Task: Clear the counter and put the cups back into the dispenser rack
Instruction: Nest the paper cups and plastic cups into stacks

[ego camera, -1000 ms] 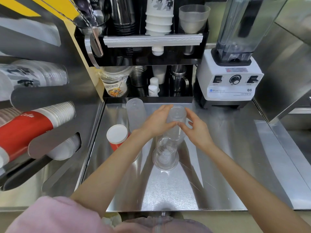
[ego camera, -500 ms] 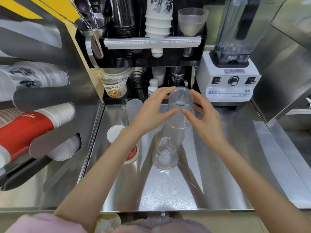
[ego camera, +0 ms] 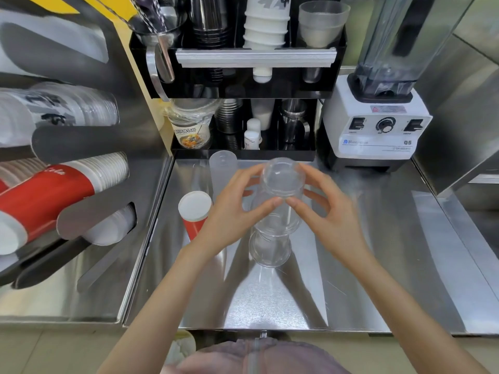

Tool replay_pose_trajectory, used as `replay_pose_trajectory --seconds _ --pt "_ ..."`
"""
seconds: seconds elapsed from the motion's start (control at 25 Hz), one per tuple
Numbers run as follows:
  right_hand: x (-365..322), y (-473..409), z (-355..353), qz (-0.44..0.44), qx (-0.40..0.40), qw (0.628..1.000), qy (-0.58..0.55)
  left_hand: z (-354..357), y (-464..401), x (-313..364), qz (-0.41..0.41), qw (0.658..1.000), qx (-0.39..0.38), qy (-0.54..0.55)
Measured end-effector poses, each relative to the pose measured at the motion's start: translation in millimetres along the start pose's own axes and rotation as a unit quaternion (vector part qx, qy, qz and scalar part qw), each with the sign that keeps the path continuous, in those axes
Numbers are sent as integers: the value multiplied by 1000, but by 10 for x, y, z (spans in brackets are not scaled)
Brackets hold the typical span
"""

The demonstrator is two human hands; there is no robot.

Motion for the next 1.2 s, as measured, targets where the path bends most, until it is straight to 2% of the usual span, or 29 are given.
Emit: replay_pose_trajectory --seconds 0.2,0.4,0.56,0.88,0.96,1.08,1.2 --pt "416 140 157 51 -42 997 35 105 201 -422 -74 997 -20 -5" --pt "726 272 271 91 -79 990 79 229 318 -697 -110 993 -41 -30" --pt "828 357 312 103 -89 986 94 331 376 -866 -123 988 -66 -64" --pt "859 369 301 111 -104 983 105 384 385 -938 -131 986 -82 -65" --pt "827 353 256 108 -88 985 103 342 346 -931 -147 985 -70 -48" --pt "754 245 112 96 -26 992 82 235 220 -835 -164 986 -16 1" --pt "736 44 -44 78 41 993 78 195 10 -737 -166 986 9 -3"
Point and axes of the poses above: each hand's wrist, its own y-axis away from the middle knuckle, its own z-axis out of the palm, x = y × z, the point moved 7 cm from there along -y, towards the middle knuckle, and after that the axes turned 11 degrees about x, right-handed, at the moved point
